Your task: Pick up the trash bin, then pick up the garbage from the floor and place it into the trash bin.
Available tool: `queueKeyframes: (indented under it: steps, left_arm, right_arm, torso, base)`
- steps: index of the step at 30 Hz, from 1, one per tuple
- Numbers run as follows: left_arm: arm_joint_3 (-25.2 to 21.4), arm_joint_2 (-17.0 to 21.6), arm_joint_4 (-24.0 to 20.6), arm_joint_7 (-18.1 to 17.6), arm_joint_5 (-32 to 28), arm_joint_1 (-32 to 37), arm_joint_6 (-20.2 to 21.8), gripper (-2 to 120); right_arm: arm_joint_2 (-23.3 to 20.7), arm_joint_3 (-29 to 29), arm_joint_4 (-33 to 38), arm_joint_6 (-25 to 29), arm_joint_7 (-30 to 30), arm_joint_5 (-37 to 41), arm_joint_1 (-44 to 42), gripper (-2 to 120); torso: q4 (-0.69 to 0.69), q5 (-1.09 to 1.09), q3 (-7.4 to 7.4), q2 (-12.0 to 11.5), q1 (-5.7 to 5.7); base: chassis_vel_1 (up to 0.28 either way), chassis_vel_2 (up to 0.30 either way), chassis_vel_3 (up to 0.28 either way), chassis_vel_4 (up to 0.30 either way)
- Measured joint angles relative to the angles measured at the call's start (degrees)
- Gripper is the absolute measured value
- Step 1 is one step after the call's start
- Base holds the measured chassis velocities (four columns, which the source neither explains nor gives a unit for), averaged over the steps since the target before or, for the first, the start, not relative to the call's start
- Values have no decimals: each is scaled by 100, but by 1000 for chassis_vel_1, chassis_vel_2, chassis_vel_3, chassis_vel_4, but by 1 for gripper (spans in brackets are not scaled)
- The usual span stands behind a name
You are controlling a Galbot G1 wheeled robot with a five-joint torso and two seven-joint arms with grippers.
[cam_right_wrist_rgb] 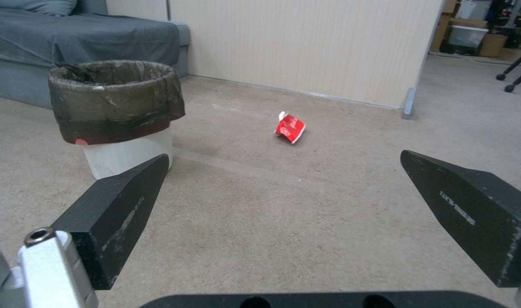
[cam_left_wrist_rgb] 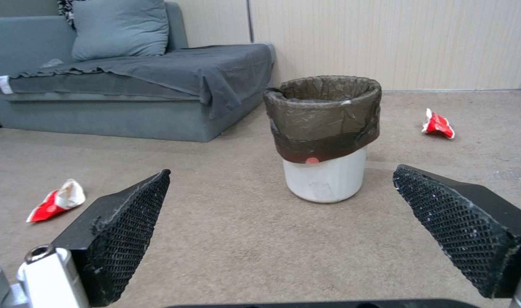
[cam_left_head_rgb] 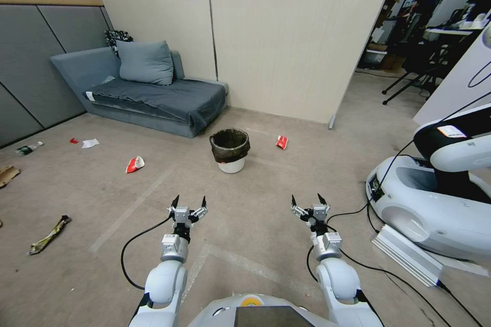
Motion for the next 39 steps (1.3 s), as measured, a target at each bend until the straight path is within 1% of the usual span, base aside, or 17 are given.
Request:
queueKeyframes:
  steps: [2, 3, 4, 6, 7, 9, 13, 16, 17, 18, 19, 20, 21, 22, 24, 26, 39]
  left_arm:
    - [-133, 82, -500, -164, 3, 493, 232, 100]
    - [-133, 82, -500, -164, 3, 493, 232, 100]
    - [-206, 125, -770, -250, 5, 759, 353, 100]
    - [-305, 187, -1140, -369, 9, 1120, 515, 100]
    - [-305, 187, -1140, -369, 9, 1120, 515, 100]
    - [-394, 239, -1485, -471, 15, 1466, 662, 100]
    - [-396, 241, -1538, -473, 15, 1560, 668, 100]
    - [-407, 249, -1602, -479, 8, 1644, 704, 100]
    - [-433, 263, -1705, -499, 7, 1734, 730, 100]
    - [-454, 276, -1793, -515, -1, 1820, 780, 100]
    - [-526, 314, -2046, -559, -24, 2042, 882, 100]
    - [-526, 314, -2046, -559, -24, 2042, 882, 100]
    - [-617, 368, -2388, -619, -60, 2356, 1020, 100]
    - [-641, 382, -2474, -634, -78, 2454, 1077, 100]
    - [-649, 388, -2493, -634, -83, 2471, 1085, 100]
    - [-665, 394, -2491, -604, -83, 2465, 1078, 100]
    - [-656, 386, -2406, -559, -59, 2419, 1021, 100]
  right_arm:
    - [119, 12, 429, -16, 141, -96, -520, 100]
    - [119, 12, 429, -16, 141, -96, -520, 100]
    - [183, 22, 655, -25, 217, -146, -790, 100]
    - [274, 36, 978, -41, 327, -217, -1177, 100]
    - [274, 36, 978, -41, 327, -217, -1177, 100]
    - [348, 49, 1248, -53, 407, -271, -1513, 100]
    - [349, 48, 1281, -52, 408, -272, -1613, 100]
    - [367, 47, 1333, -58, 421, -277, -1702, 100]
    - [408, 48, 1505, -53, 455, -290, -1944, 100]
    - [415, 50, 1524, -60, 462, -295, -2003, 100]
    - [448, 50, 1647, -59, 486, -310, -2120, 100]
    - [448, 50, 1647, -59, 486, -310, -2120, 100]
    - [514, 54, 1857, -66, 544, -341, -2352, 100]
    - [558, 58, 2004, -67, 580, -364, -2503, 100]
    - [567, 58, 2040, -70, 593, -369, -2538, 100]
    - [567, 59, 2049, -73, 599, -372, -2523, 100]
    - [578, 78, 2015, -72, 441, -358, -2464, 100]
  torso:
    - [1, 0, 0, 0, 0]
    - [1, 0, 0, 0, 0]
    - [1, 0, 0, 0, 0]
    - [0, 0, 0, 0, 0]
    - [0, 0, 0, 0, 0]
    - [1, 1, -1, 0, 0]
    - [0, 1, -1, 1, -1]
    - [2, -1, 0, 0, 0]
    - [-3, -3, -1, 1, -1]
    - [-2, -11, 0, 0, 0]
    - [0, 2, 0, 1, 0]
    - [0, 2, 0, 1, 0]
    - [4, 6, 0, 1, -1]
    - [1, -4, -1, 1, -1]
    - [-1, 0, -1, 1, -1]
    - [1, 1, 0, 1, 0]
    - [1, 1, 0, 0, 0]
  base:
    - [0, 0, 0, 0]
    - [0, 0, 0, 0]
    - [0, 0, 0, 0]
    - [0, 0, 0, 0]
    - [0, 0, 0, 0]
    - [0, 0, 0, 0]
    - [0, 0, 0, 0]
    - [0, 0, 0, 0]
    - [0, 0, 0, 0]
    - [0, 0, 0, 0]
    - [0, 0, 0, 0]
    - [0, 0, 0, 0]
    - [0, 0, 0, 0]
    - [0, 0, 0, 0]
    - [0, 0, 0, 0]
    - [0, 0, 0, 0]
    - [0, 0, 0, 0]
